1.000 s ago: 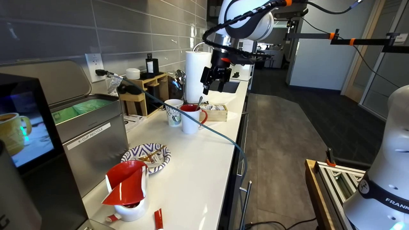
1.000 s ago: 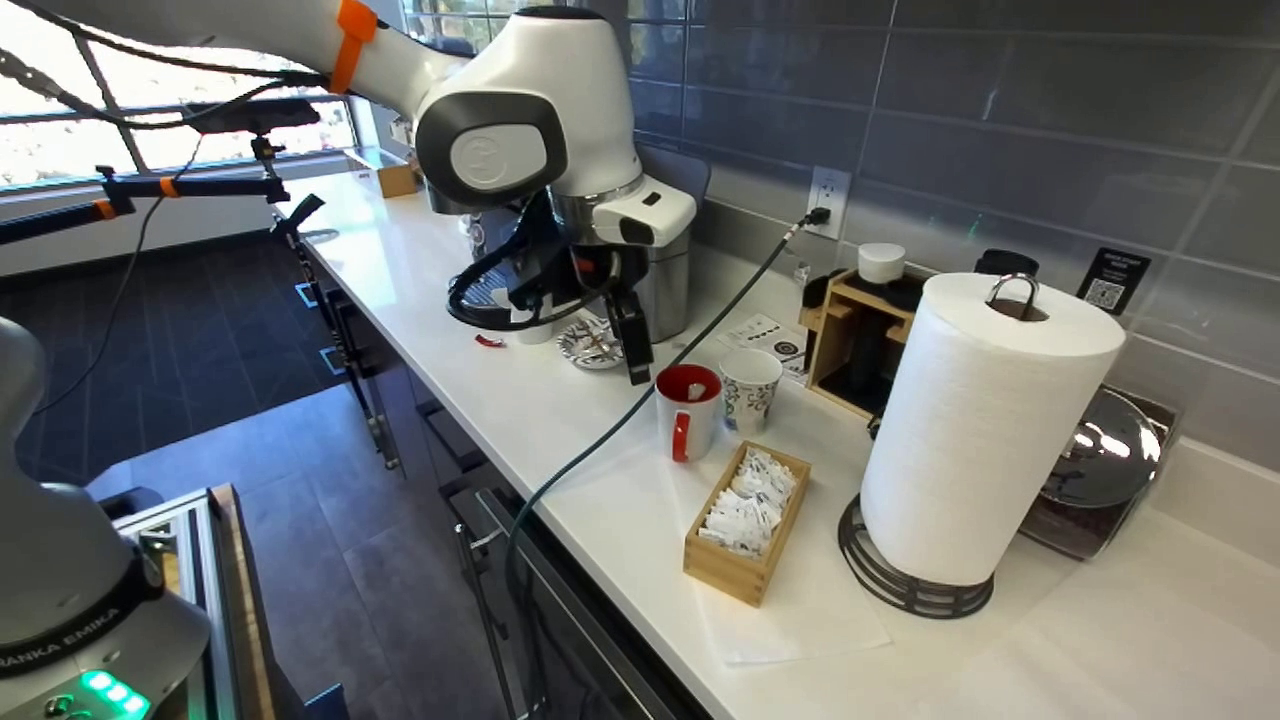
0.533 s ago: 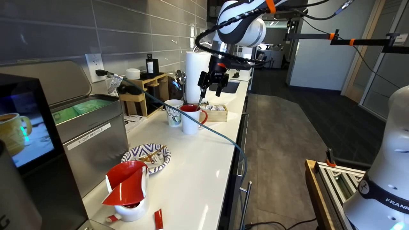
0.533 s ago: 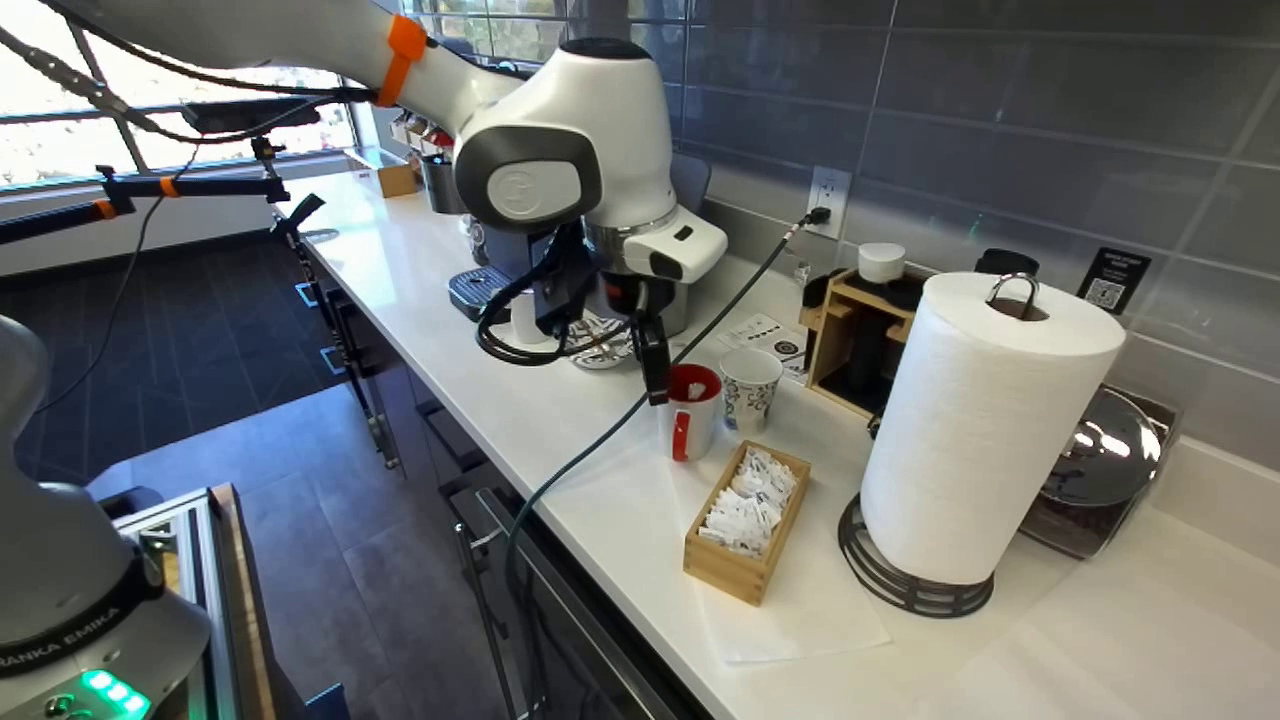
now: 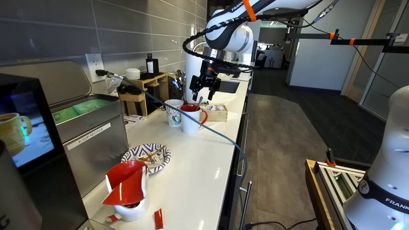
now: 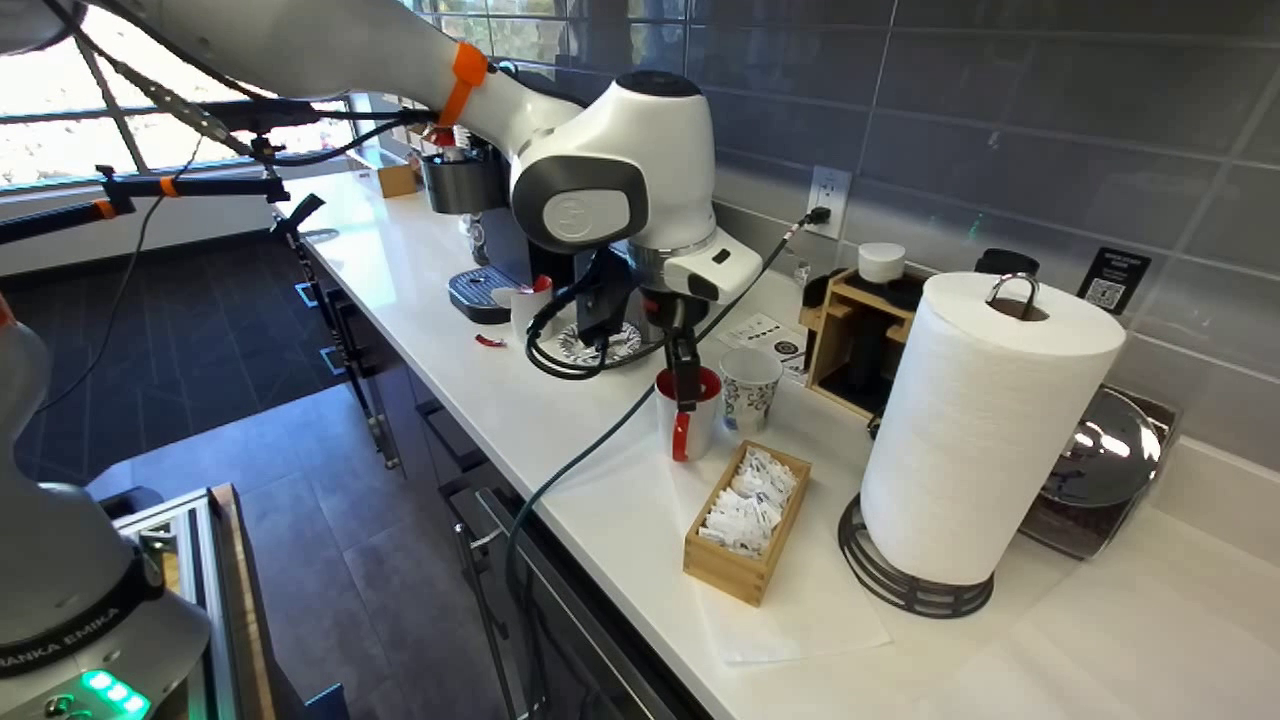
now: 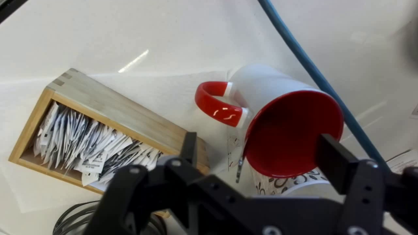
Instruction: Put the spoon on the counter
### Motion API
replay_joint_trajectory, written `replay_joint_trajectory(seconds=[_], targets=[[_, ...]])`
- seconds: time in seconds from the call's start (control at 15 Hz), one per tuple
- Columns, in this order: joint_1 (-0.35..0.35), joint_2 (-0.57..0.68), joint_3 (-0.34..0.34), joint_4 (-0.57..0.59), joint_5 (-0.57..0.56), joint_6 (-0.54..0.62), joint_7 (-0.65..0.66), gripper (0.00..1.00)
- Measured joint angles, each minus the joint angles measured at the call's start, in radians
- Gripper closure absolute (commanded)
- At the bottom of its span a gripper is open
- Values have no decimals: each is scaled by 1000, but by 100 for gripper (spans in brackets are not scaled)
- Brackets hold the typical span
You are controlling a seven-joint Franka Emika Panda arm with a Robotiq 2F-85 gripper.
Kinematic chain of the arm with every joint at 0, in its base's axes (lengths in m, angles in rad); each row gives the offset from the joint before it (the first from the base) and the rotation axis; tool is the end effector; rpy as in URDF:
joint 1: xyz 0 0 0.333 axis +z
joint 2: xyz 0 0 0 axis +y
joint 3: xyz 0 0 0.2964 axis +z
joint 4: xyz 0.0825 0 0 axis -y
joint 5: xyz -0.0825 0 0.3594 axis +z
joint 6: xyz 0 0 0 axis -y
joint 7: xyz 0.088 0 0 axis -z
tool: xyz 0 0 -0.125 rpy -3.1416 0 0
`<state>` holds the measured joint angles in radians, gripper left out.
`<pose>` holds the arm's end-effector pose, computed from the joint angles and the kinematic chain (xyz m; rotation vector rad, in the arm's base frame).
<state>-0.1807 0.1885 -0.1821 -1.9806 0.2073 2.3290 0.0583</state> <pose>0.5521 -0.1997 0.3671 -2.9155 0.8156 -0.2760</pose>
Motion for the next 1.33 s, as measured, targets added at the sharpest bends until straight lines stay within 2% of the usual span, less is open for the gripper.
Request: replay_joint_trajectory(seconds=[0.07, 0.2, 0.33, 0.4, 0.53, 0.6, 0.73, 0.8, 0.93, 1.07, 1.2, 1.33], targets=[[-3, 10, 0, 15, 2, 0, 7, 16], [-12, 29, -1, 41, 10, 0, 17, 32], [-22, 44, -1, 61, 15, 0, 21, 36], [-26, 51, -1, 70, 18, 0, 23, 50], [-33, 61, -1, 82, 21, -1, 29, 47], [-34, 66, -1, 87, 21, -2, 34, 58], [-35, 70, -1, 93, 21, -14, 40, 59], [-35, 70, -1, 95, 21, -23, 40, 65], [-35, 69, 0, 98, 21, -53, 41, 62], [-35, 67, -1, 101, 21, -85, 42, 87], [-36, 65, -1, 103, 21, -97, 43, 100], [-36, 64, 0, 103, 22, -97, 43, 100]])
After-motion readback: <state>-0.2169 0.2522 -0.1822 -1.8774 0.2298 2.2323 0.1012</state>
